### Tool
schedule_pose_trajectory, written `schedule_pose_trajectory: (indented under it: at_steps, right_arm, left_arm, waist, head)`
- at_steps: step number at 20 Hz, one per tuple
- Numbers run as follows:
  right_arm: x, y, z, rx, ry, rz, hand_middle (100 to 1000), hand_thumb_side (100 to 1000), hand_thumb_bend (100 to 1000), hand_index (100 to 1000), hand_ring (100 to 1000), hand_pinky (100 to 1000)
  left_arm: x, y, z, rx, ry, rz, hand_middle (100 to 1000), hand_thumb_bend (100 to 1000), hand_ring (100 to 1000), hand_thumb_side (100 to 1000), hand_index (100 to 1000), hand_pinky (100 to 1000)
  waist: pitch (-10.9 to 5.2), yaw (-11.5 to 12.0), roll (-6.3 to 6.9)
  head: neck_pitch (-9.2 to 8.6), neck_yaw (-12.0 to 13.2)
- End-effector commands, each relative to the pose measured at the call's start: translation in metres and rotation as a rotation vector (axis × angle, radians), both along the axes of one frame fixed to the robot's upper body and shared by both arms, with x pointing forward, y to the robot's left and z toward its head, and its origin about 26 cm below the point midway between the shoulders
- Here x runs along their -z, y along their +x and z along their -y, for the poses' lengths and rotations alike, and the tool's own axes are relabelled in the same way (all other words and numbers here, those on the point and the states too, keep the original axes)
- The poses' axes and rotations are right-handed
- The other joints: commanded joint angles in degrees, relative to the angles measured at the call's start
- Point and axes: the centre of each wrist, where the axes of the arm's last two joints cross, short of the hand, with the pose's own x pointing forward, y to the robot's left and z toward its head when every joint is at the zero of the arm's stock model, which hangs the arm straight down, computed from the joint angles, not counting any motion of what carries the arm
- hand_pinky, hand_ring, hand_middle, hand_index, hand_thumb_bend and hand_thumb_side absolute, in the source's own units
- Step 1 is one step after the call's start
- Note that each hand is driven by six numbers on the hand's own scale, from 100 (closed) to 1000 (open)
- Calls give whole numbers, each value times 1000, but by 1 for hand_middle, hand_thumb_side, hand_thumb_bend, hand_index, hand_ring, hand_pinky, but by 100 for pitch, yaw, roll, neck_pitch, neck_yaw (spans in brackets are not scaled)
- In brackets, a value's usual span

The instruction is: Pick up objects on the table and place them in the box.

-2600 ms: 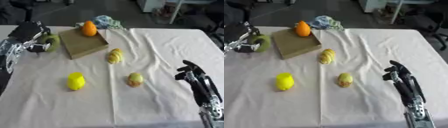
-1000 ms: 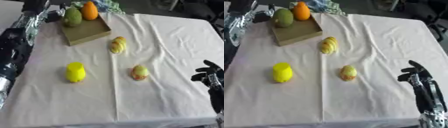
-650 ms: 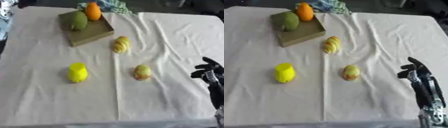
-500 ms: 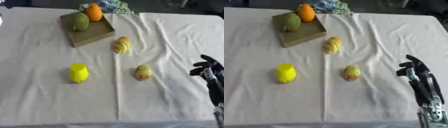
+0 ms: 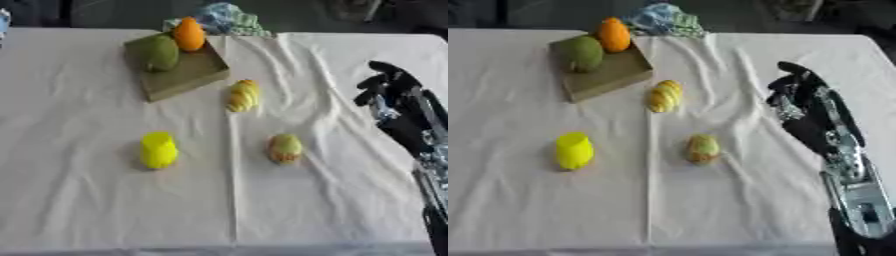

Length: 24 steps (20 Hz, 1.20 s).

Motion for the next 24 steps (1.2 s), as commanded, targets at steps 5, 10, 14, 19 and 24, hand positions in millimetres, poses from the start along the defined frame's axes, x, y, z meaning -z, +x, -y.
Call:
schedule_pose_trajectory:
  at_steps: [5,10,14,19,24]
  right_arm:
    - [-34,42,-41,-254,-417,110,728,206,100,940,662,671]
    - [-27,63,-86,-456,-697,116,808,333,100,967,752,727]
    - [-13,69,-109,-516,-825,129,840,388,100,973,779,746]
    - [-3,72,-110,-487,-836,139,855,394,100,975,789,752]
    - [-2,77,-101,-401,-839,143,889,382,100,982,838,795]
  left_arm:
    - [23,-21,14,52,-119,-80,588,100,536,847,710,657]
    - [34,-25,21,63,-181,-112,575,100,525,873,705,648]
    - [40,-26,25,78,-204,-143,571,100,522,892,704,645]
    - [45,-26,28,89,-209,-170,567,100,520,903,702,643]
    - [49,-26,29,92,-209,-188,567,100,519,912,703,643]
  waist:
    - [-200,189,121]
    - [-216,303,132]
    - [-220,361,127]
    - [-240,371,110]
    - [-252,364,102]
  head:
    - [-19,-324]
    - [-19,-425]
    - [-19,-464]
    - [-19,-481]
    - [-19,-481]
